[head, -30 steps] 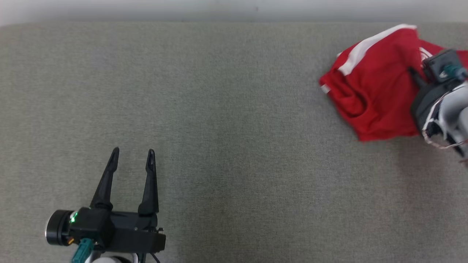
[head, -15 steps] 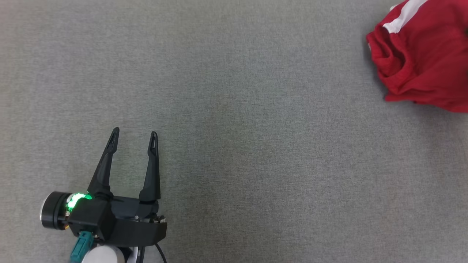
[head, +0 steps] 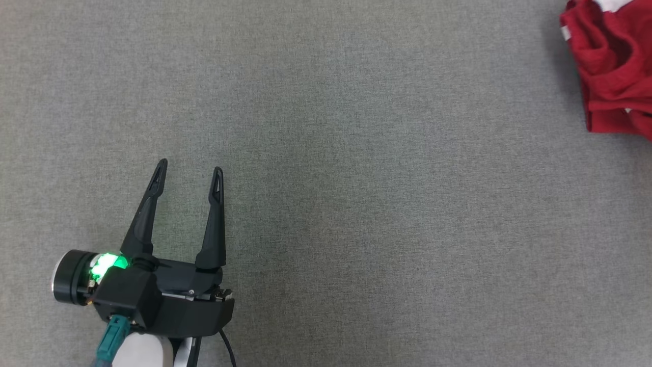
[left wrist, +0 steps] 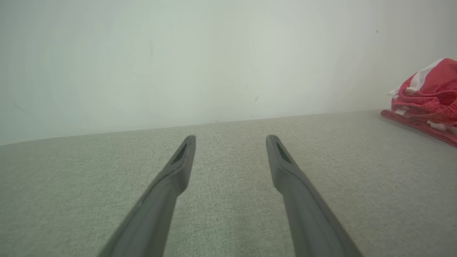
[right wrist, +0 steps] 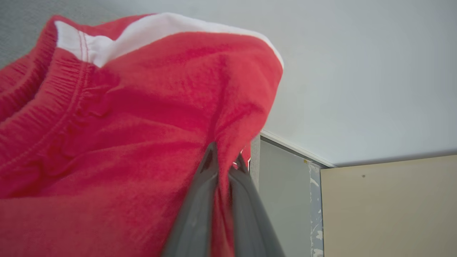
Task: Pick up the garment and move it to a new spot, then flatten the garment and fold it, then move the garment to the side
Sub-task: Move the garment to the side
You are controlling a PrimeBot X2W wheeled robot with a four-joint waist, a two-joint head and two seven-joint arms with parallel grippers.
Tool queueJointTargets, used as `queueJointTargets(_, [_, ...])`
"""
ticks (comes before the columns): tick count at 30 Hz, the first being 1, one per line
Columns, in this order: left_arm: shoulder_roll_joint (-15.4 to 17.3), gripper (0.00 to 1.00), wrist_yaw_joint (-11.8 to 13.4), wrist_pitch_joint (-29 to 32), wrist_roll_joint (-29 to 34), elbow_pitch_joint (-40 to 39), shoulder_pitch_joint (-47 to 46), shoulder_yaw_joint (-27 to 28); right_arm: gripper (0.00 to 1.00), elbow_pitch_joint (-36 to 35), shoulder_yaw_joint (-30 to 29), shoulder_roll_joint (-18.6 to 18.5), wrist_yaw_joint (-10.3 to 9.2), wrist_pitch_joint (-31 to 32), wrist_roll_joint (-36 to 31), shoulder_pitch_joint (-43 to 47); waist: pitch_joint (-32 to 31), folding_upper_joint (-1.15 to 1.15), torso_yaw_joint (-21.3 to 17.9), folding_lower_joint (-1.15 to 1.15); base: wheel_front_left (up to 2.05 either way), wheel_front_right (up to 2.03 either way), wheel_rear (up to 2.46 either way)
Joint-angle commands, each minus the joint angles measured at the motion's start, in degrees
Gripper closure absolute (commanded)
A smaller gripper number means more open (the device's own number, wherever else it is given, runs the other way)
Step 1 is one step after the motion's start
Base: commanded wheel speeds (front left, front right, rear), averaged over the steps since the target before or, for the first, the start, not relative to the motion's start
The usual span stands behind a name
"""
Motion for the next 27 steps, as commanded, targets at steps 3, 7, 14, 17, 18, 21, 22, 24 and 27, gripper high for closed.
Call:
queueJointTargets(3, [0.3,0.0,-0.1,-0.2,0.5,-0.5,-0.2,0.3,1.0,0.9,0.5,-1.0,0.03,-0.6,-0.2,-1.5,0.4,-0.01,0.2,0.0,0.0,0.0,0.0])
queueJointTargets(7, [0.2,0.0,-0.3,-0.2,0.7,-0.8,-0.8,0.3,1.0,3.4,1.5,-1.2,0.03,-1.3,-0.2,-2.4,1.2,-0.01,0.5,0.0,0.0,0.0,0.0])
queueJointTargets(14, [0.2,0.0,-0.4,-0.2,0.8,-0.4,-1.1,0.7,0.0,7.1,2.7,-0.5,0.03,-2.7,-1.8,-3.7,1.5,-0.01,0.6,0.0,0.0,0.0,0.0])
queueJointTargets(17, [0.2,0.0,-0.4,-0.2,0.8,-0.1,-1.1,1.0,0.0,8.7,3.3,0.1,0.03,-2.7,-2.5,-3.8,1.2,-0.01,0.5,0.0,0.0,0.0,0.0])
queueJointTargets(18, [0.2,0.0,-0.4,-0.2,0.7,0.1,-1.1,1.0,0.0,9.2,3.3,0.3,0.03,-3.2,-2.6,-4.1,1.1,-0.01,0.5,0.0,0.0,0.0,0.0])
queueJointTargets(21, [0.2,0.0,-0.3,-0.2,0.5,0.5,-0.6,1.3,0.0,10.4,2.9,1.1,0.03,-4.6,-2.5,-4.8,0.1,-0.01,0.4,0.0,0.0,0.0,0.0])
queueJointTargets(22, [0.2,0.0,-0.2,-0.2,0.4,0.6,-0.3,1.4,0.0,10.7,2.6,1.7,0.03,-5.3,-2.0,-5.0,-0.4,-0.01,0.3,0.0,0.0,0.0,0.0])
queueJointTargets(24, [0.2,0.0,-0.2,-0.2,0.1,0.9,0.5,1.8,0.0,10.8,2.0,2.8,0.03,-7.2,-1.8,-5.2,-1.5,-0.01,0.2,0.0,0.0,0.0,0.0])
queueJointTargets(27, [0.1,0.0,-0.1,-0.2,-0.3,1.4,1.8,2.3,0.0,11.3,0.6,5.1,0.03,-10.9,-0.6,-4.7,-3.6,-0.01,0.1,0.0,0.0,0.0,0.0])
